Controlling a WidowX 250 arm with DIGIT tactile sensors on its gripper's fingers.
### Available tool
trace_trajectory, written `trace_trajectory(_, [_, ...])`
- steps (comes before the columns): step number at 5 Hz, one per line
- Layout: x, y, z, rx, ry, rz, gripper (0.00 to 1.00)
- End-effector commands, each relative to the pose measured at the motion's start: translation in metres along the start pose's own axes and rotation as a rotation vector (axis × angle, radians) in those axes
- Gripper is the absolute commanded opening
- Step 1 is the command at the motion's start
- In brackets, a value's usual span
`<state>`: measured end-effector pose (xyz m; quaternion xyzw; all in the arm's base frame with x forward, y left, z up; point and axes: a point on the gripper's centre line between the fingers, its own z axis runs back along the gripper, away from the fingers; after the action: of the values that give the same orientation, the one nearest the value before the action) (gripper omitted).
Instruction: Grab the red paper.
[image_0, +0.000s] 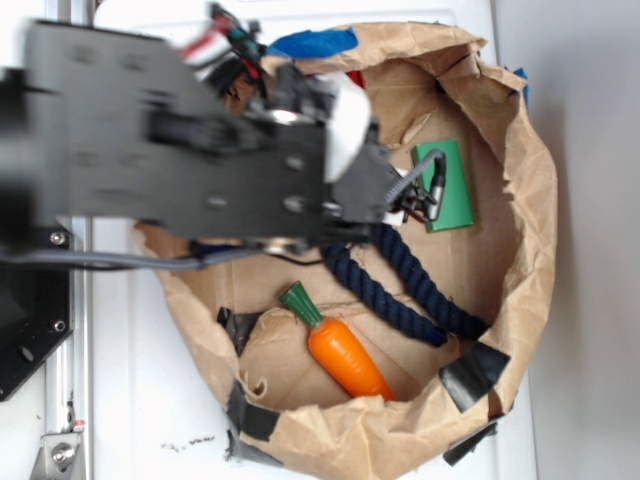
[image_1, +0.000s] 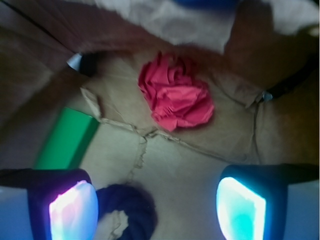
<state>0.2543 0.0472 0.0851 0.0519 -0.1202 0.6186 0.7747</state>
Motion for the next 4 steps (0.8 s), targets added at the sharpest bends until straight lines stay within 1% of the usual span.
trace_trajectory(1, [0.018,-0.027,0.007,-0.064,0.036,0.141,1.0])
trace_trajectory(2, [0.03,-0.036,0.006,-0.076,0.038,0.172,1.0])
trace_trajectory(3, [0.041,-0.037,-0.006,-0.068,0.071,0.176,1.0])
trace_trajectory(4, [0.045,-0.032,-0.015,-0.048,0.102,0.171,1.0])
